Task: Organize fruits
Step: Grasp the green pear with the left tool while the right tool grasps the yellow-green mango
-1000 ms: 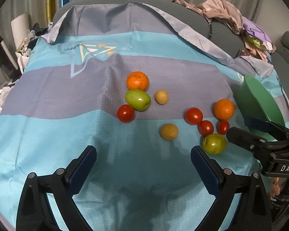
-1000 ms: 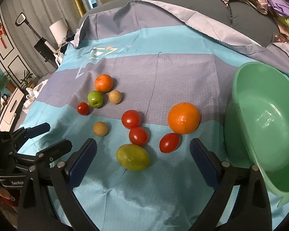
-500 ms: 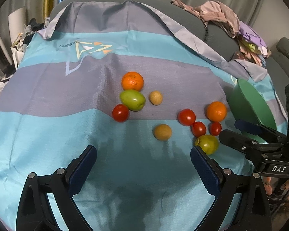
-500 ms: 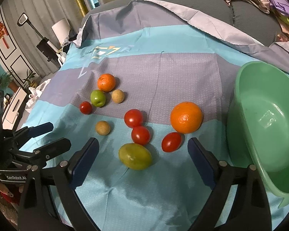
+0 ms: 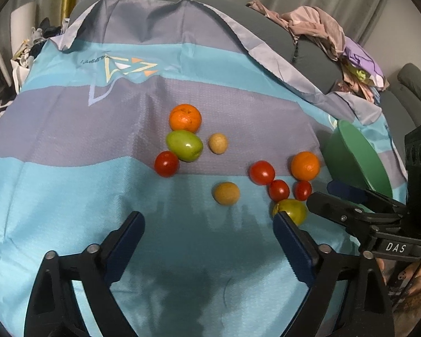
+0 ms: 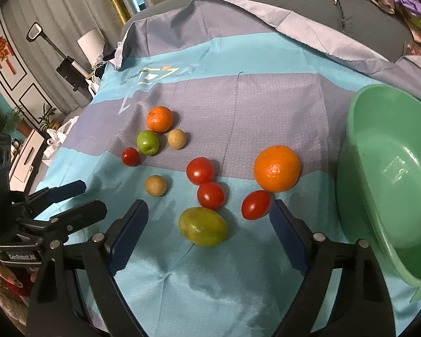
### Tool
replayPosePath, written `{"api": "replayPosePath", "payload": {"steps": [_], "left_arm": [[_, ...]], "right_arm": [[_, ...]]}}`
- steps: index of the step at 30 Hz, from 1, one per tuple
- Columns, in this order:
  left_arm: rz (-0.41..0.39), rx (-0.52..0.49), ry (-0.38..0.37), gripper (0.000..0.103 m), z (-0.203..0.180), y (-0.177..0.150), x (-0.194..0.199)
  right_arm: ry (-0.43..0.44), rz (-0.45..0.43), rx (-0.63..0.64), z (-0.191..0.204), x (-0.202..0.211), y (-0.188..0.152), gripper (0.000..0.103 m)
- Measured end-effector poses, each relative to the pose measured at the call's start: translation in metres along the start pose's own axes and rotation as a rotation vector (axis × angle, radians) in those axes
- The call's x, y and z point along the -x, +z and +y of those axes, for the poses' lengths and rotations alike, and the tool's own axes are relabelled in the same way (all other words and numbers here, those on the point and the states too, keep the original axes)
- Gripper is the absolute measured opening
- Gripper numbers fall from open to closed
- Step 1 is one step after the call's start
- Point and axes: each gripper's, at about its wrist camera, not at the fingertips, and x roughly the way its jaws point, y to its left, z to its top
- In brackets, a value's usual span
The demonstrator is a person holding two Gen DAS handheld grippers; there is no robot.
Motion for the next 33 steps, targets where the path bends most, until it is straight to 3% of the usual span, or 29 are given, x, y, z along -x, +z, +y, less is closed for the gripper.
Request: {"api": "replayPosePath", "payload": {"steps": [6, 8, 14, 17, 19, 24, 27, 33], "left_arm": [[0.016, 0.007, -0.026, 0.08, -0.002, 0.001, -0.002], [0.016, 0.004, -0.027, 0.077, -0.004, 0.002, -0.002], [0.037, 0.034, -0.004, 0.073, -0.009, 0.022, -0.008], [0.061, 0.036, 0.043, 0.071, -0.009, 0.034, -0.018], [0.083, 0.059, 0.074, 0.062, -0.003, 0.045, -0.029], [0.146, 0.083, 0.113, 0.061, 0.007, 0.063, -0.057], [0.139, 0.071, 0.163, 0.061, 0.008, 0.071, -0.065], [0.175, 0.087, 0.182, 0.061, 0.014, 0.072, -0.084]], "right_arm": [[0.073, 0.039, -0.076, -0.003, -0.002, 0.0, 0.07], [0.078, 0.051, -0.081, -0.001, -0.002, -0.001, 0.069], [0.041, 0.073, -0.068, 0.0, -0.008, -0.004, 0.069], [-0.002, 0.079, -0.039, 0.003, -0.013, -0.005, 0.069], [-0.014, 0.09, -0.022, 0.006, -0.018, -0.006, 0.069], [-0.066, 0.095, 0.022, 0.009, -0.025, -0.006, 0.069], [-0.073, 0.111, 0.028, 0.008, -0.03, -0.007, 0.065], [-0.114, 0.125, 0.066, 0.013, -0.041, -0.007, 0.059]]}}
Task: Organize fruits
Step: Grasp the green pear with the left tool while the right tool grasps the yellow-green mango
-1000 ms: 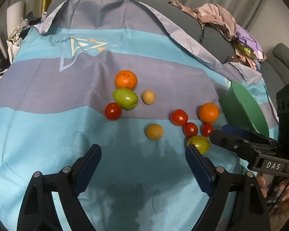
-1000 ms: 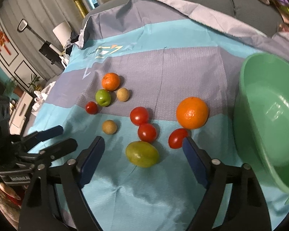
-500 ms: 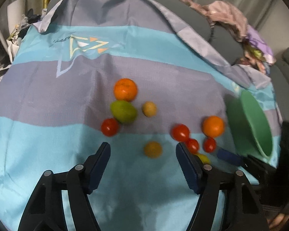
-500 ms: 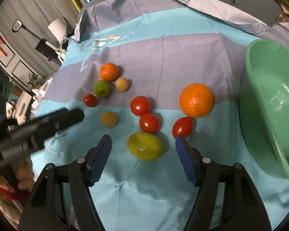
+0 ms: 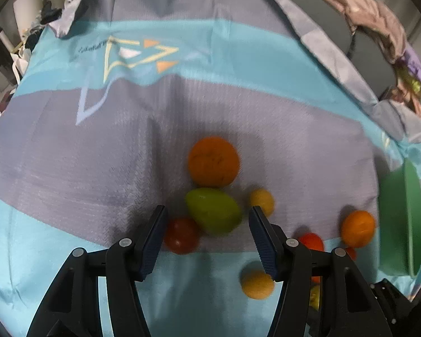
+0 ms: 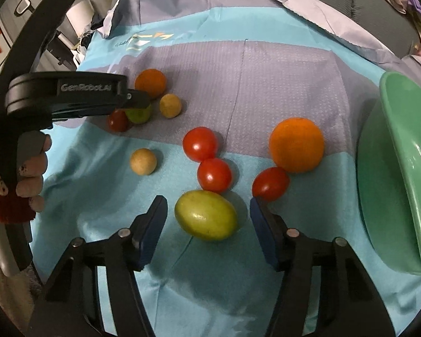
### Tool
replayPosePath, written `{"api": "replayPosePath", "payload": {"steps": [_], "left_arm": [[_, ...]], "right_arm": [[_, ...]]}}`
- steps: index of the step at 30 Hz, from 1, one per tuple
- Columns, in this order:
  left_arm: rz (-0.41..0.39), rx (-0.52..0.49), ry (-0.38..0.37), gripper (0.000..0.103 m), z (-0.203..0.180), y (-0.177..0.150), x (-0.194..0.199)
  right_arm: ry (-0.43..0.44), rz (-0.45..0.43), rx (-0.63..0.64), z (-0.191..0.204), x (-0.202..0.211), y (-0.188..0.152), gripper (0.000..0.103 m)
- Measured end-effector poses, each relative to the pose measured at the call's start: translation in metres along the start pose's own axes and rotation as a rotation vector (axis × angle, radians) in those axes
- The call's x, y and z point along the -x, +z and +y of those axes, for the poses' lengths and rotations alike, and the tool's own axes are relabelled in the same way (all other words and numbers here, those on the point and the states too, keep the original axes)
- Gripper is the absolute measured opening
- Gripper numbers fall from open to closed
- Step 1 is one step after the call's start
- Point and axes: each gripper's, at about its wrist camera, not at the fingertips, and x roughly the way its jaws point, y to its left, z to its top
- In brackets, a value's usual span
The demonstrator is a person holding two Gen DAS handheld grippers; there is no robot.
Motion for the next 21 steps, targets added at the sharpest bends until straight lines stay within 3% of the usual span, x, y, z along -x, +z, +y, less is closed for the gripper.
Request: {"api": "replayPosePath", "payload": {"steps": [6, 12, 21], "left_arm": [[0.004, 0.012, 0.007, 0.06, -0.002, 0.0, -0.01], [-0.034, 0.019, 0.005, 0.047, -0.003, 0.0, -0.012], [-0.054, 0.043, -0.023, 0.046, -0.004, -0.001, -0.001]], "right_arm": [[-0.026, 0.012, 0.005, 0.002, -0.008, 0.003, 0.052], [-0.018, -0.004, 0.013, 0.004, -0.007, 0.001, 0.045], [-0.022, -0.021, 0.015, 0.005, -0.005, -0.001, 0.045]]}}
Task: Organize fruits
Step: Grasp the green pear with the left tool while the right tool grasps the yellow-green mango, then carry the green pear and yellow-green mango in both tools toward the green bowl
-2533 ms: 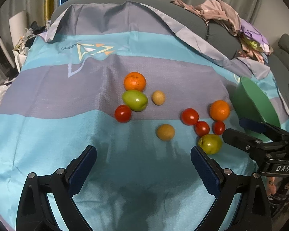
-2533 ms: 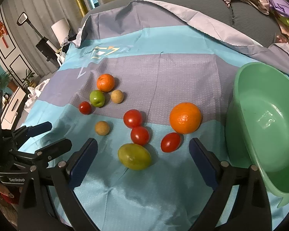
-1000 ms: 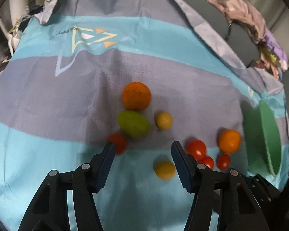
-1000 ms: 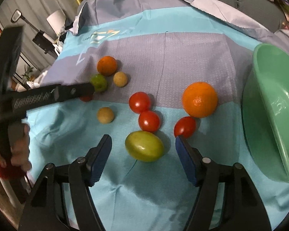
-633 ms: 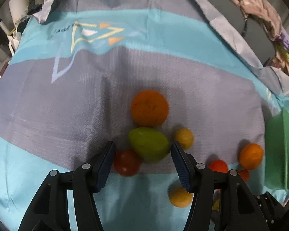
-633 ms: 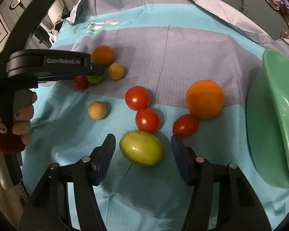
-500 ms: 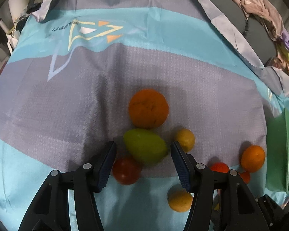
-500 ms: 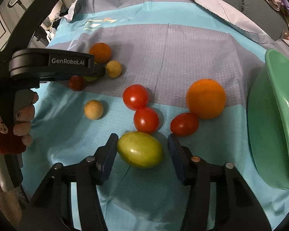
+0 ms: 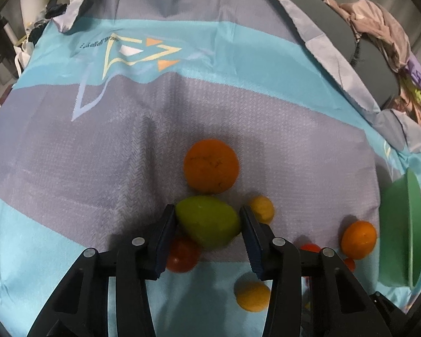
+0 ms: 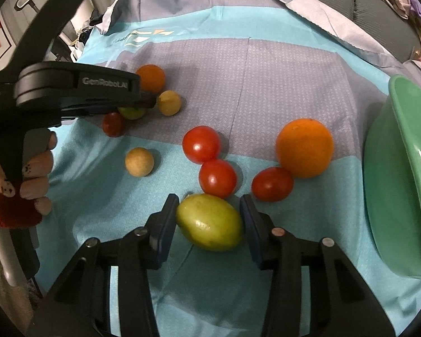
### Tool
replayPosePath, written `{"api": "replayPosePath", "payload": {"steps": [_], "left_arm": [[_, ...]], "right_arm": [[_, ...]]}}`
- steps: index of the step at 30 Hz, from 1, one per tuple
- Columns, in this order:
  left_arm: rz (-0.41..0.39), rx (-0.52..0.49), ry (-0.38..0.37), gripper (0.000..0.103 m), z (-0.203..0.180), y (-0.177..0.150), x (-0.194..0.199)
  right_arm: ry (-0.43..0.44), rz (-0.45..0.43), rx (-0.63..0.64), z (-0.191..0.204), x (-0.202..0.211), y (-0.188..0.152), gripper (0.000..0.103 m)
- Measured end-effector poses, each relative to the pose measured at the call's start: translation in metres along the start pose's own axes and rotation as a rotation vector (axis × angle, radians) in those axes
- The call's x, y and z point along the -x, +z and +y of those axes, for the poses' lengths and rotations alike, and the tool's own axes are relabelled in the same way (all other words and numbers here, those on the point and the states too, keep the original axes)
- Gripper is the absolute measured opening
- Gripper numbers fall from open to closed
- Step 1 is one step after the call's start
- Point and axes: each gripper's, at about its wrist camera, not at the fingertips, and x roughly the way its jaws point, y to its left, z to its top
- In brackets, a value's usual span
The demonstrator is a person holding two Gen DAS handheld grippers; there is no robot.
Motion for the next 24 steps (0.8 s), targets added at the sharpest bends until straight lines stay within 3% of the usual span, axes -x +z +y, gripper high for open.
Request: {"api": "replayPosePath", "payload": {"steps": [24], "left_arm": [[-0.158, -0.044, -0.044, 0.046, -0.017, -0.007, 0.062]], "right_arm": [[0.028, -0.068, -0.029, -0.003, 0.027, 0.002, 0.045]]}}
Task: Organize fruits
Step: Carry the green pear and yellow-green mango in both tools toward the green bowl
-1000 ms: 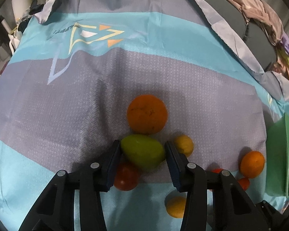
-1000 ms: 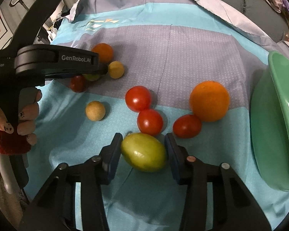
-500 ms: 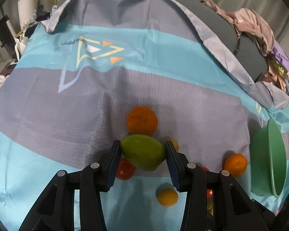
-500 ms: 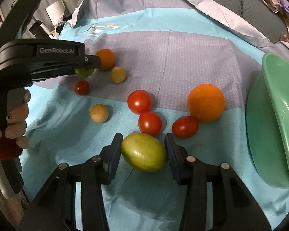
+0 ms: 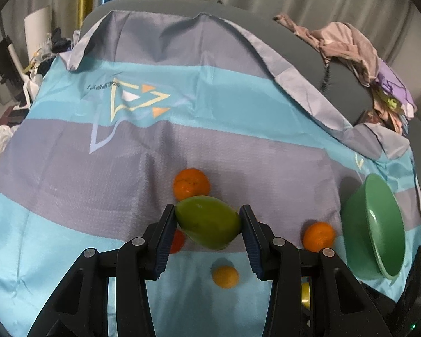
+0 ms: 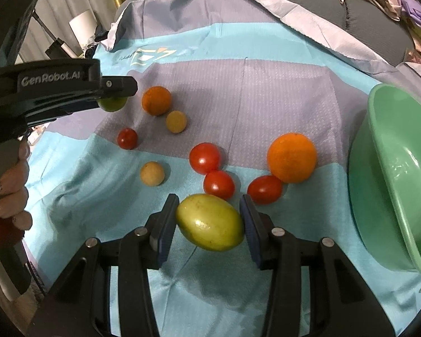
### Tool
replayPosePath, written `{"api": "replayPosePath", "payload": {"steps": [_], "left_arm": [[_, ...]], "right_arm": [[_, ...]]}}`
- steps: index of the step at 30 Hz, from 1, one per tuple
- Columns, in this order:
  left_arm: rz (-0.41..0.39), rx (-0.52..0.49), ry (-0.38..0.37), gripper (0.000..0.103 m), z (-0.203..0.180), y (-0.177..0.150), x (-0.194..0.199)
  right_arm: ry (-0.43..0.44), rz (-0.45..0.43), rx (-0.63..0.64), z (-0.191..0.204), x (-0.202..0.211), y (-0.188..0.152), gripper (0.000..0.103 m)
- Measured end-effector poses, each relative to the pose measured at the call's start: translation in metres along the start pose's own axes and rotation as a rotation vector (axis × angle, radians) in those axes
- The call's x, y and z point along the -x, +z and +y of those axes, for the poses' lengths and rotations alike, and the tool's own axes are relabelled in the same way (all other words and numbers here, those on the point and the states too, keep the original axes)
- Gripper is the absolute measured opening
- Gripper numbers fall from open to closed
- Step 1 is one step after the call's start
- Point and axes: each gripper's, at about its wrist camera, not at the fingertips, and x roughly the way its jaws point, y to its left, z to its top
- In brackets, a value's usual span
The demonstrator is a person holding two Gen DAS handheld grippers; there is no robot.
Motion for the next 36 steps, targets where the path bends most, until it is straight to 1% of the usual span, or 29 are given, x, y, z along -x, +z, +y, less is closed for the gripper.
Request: {"api": "replayPosePath", "payload": {"steps": [4, 13, 18, 28, 36], "left_arm": [[0.001, -0.013, -0.024, 0.046, -0.005, -0.004, 0.005], [-0.015, -0.045, -0.042, 0.046, -0.015, -0.014, 0.018], [-0.016, -0.062, -0.03, 0.046, -0.017, -0.021, 0.021], [-0.008, -0.095, -0.03, 0.046, -0.023, -0.032, 0.025], [-0.009, -0.103, -0.031, 0.046, -0.024, -0.034, 0.026]], "right_arm": [[-0.004, -0.015, -0.011, -0.003, 0.005, 0.002, 0.045], [-0.014, -0.055, -0.042, -0.011, 0.019, 0.006, 0.045], [-0.007, -0.075, -0.059, -0.015, 0.026, 0.009, 0.045], [0.001, -0.107, -0.089, -0.023, 0.037, 0.009, 0.045], [0.012, -0.121, -0.109, -0.029, 0.044, 0.01, 0.045]]}}
